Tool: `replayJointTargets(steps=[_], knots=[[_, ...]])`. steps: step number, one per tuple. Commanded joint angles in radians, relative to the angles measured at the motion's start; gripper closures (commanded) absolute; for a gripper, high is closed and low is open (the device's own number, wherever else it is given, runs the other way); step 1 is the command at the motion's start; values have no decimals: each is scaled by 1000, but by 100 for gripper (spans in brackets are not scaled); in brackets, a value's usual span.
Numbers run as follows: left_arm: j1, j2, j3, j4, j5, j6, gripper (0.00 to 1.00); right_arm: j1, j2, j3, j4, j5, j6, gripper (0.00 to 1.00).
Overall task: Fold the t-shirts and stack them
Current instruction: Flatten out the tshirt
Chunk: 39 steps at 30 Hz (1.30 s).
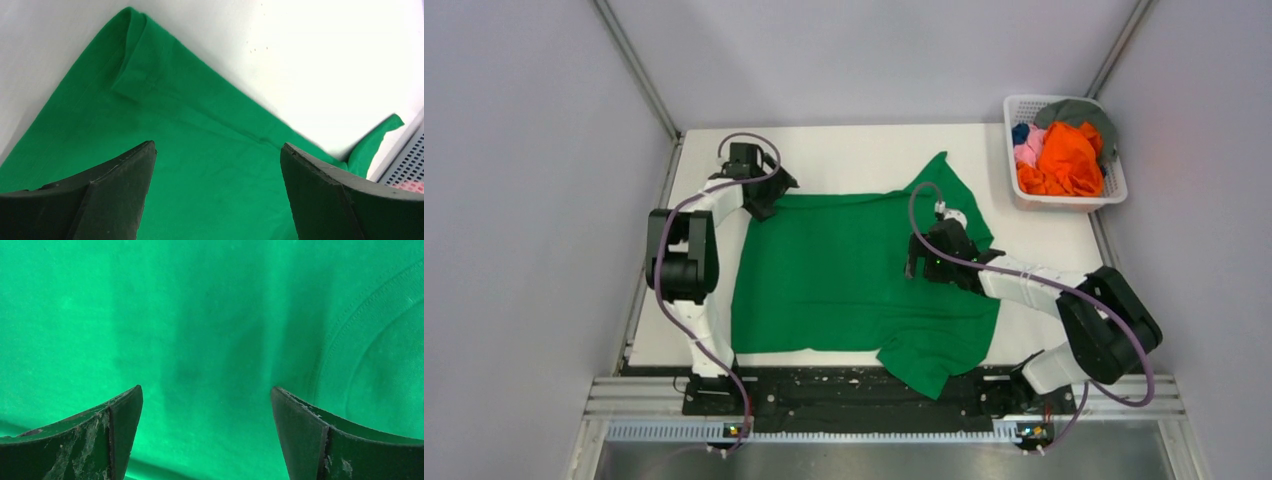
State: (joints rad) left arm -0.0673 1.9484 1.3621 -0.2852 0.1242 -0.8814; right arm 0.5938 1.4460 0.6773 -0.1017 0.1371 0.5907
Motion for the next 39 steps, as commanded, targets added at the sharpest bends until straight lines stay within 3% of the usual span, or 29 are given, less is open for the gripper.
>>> replayJointTargets(steps=[1,11,21,26,31,36,39], knots=[[-13,54,67,65,15,-26,1,11,31,52,57,17,-34,3],[-14,189,202,124,-39,-82,1,11,68,58,13,49,-65,3],[16,448,678,96,-98,-136,1,12,54,49,1,62,-70,3],[27,472,835,24,-65,-95,1,11,33,54,-14,87,-69,3],[10,255,719,-59,-48,45,1,10,-22,96,-70,151,-59,1],[-62,-65,391,-176,-133,217,1,-12,-56,187,-123,244,-76,1],[-102,-236,116,-218,-178,207,1,-83,-23,221,-55,147,-67,1]])
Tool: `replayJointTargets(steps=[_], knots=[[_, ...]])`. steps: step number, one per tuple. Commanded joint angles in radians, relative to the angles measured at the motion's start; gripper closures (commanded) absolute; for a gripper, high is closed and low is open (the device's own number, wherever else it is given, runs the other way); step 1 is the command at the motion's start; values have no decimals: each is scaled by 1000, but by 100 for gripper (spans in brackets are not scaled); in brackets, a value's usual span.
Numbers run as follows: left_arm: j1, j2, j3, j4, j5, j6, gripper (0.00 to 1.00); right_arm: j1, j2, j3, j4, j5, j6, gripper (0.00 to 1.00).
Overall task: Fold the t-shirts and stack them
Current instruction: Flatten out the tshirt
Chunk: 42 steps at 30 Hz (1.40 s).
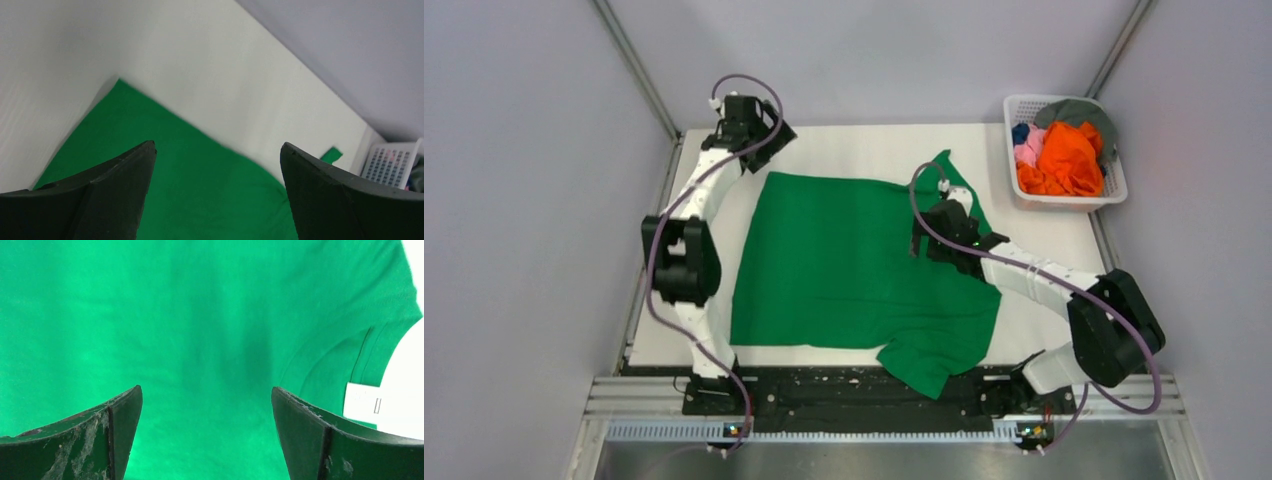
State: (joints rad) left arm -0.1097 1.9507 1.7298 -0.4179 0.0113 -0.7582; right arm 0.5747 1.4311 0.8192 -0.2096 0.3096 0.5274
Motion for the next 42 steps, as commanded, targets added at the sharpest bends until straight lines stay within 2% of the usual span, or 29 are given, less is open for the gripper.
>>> replayJointTargets(steps=[1,3,6,11,17,24,34,42], knots=[[-70,-280,-344,-60,-51,78,1,-90,12,93,82,-73,3,1],[-83,-350,-509,-2,-21,49,1,-134,65,131,126,-136,9,1],[-88,-426,-718,115,-17,-11,1,-152,165,209,198,-151,-4,1],[-93,-443,-863,187,33,-42,1,-154,354,350,301,-200,16,1],[-93,-400,-888,125,-45,-34,1,-154,531,477,371,-190,18,1],[-92,-357,-892,95,-65,-33,1,-161,661,598,367,-158,7,1],[-93,-344,-897,70,-56,-31,1,-164,773,646,440,-128,55,2],[-93,-353,-897,40,-60,-6,1,-176,928,898,613,14,37,2]])
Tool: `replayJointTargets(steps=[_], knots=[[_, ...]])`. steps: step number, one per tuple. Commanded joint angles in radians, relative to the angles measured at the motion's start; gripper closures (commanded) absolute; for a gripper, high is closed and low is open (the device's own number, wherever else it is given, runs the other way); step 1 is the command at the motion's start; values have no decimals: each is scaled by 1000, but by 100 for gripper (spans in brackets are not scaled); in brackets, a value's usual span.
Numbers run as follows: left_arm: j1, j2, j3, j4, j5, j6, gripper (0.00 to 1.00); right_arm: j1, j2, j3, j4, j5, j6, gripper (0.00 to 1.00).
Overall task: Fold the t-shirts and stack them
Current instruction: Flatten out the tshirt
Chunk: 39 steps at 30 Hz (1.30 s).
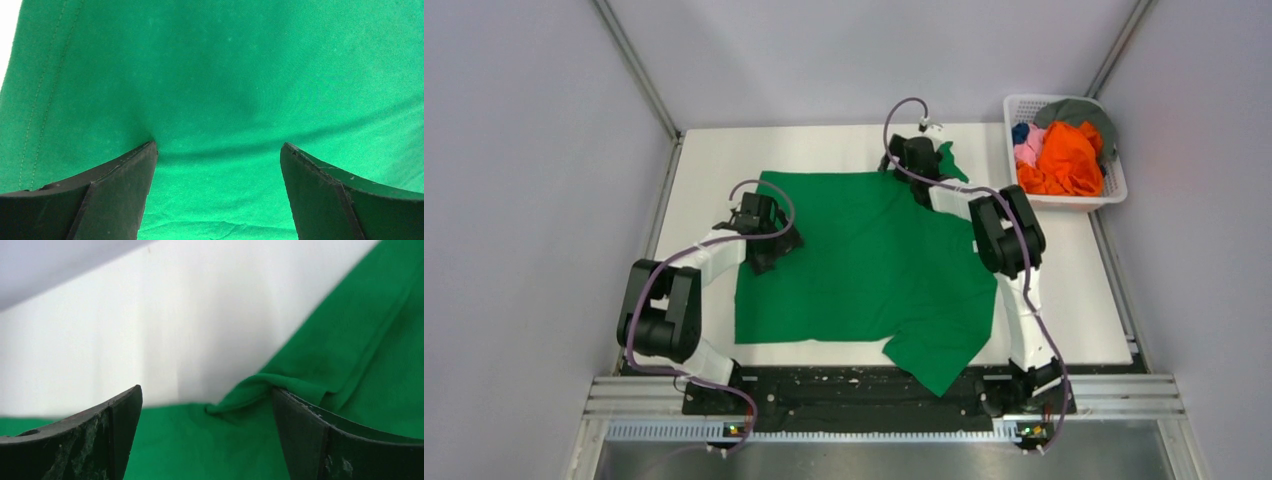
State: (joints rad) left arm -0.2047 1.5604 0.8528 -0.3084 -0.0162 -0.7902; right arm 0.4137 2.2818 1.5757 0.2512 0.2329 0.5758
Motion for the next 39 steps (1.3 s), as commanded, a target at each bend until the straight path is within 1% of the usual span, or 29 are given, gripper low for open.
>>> replayJointTargets(steps=[1,3,5,8,10,12,13,16,18,20,24,26,31,35,39], knots=[[2,37,-19,-73,-35,28,1,-20,106,182,175,99,-16,2],[2,39,-18,-80,-36,33,1,-29,170,310,199,100,-35,2],[2,40,-18,-85,-35,36,1,-36,242,447,157,82,-66,2],[2,39,-15,-90,-36,39,1,-47,319,669,-29,7,-111,2],[2,36,-7,-94,-35,42,1,-52,310,731,-148,-43,-146,2],[2,29,-2,-92,-33,39,1,-52,226,695,-214,-74,-194,2],[2,23,0,-89,-31,36,1,-53,178,649,-232,-84,-213,2],[2,12,6,-76,-21,37,1,-53,11,476,-312,-57,-245,1],[2,10,12,-71,-17,36,1,-54,-82,346,-331,-42,-217,1],[2,13,20,-71,-14,37,1,-56,-132,227,-325,-86,-180,1],[2,12,28,-75,-14,42,1,-59,-146,118,-306,-137,-118,1],[2,8,28,-76,-12,47,1,-60,-124,104,-288,-149,-94,1],[2,7,31,-80,-15,54,1,-62,-59,141,-280,-155,-66,1],[2,15,32,-81,-20,58,1,-66,-2,191,-227,-135,-66,1],[2,29,38,-86,-19,62,1,-69,75,281,-226,-121,-65,1]])
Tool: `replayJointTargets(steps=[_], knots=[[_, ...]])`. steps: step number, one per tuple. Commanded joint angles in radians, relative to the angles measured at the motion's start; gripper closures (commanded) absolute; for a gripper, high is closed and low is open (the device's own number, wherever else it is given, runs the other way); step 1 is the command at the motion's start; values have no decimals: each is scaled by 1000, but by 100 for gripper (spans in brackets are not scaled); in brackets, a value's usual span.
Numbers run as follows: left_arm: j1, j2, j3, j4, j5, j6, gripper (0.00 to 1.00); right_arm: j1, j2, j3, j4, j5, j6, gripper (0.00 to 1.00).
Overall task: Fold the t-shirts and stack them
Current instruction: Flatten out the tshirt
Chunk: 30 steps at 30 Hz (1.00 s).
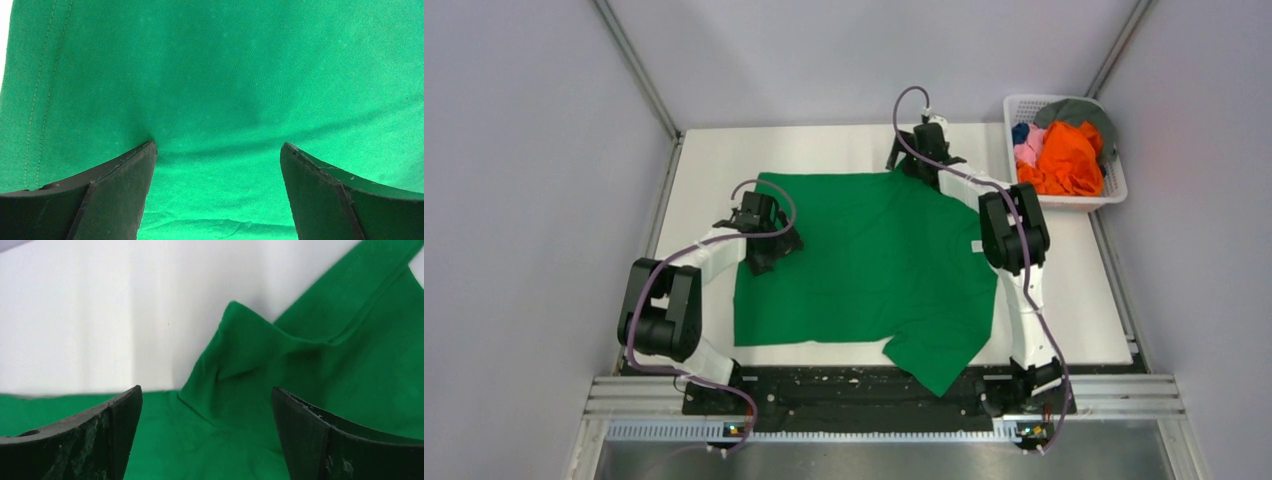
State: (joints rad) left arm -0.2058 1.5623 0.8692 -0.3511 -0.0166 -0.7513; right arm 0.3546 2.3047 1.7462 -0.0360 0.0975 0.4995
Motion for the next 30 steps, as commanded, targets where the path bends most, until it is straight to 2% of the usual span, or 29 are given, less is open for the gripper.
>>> replayJointTargets(steps=[1,5,10,12,14,19,23,26,30], knots=[[3,29,22,-45,-22,23,1,-13,74,134,61,15,11,1],[3,30,19,-44,-23,24,1,-21,189,273,65,55,33,1],[3,22,17,-47,-22,26,1,-23,364,601,74,60,4,1],[3,13,17,-47,-23,26,1,-22,395,703,59,39,-46,2],[3,4,21,-51,-26,27,1,-22,362,706,40,31,-102,2],[3,-18,64,-61,-24,27,1,-23,94,396,-4,82,-207,1],[3,-29,161,-99,-50,30,1,-23,-137,127,-106,165,-226,1],[3,-3,254,-143,-152,48,1,-24,-254,-30,-209,236,-197,1],[11,141,418,-225,-297,51,1,-24,-306,-201,-221,167,-125,2]])
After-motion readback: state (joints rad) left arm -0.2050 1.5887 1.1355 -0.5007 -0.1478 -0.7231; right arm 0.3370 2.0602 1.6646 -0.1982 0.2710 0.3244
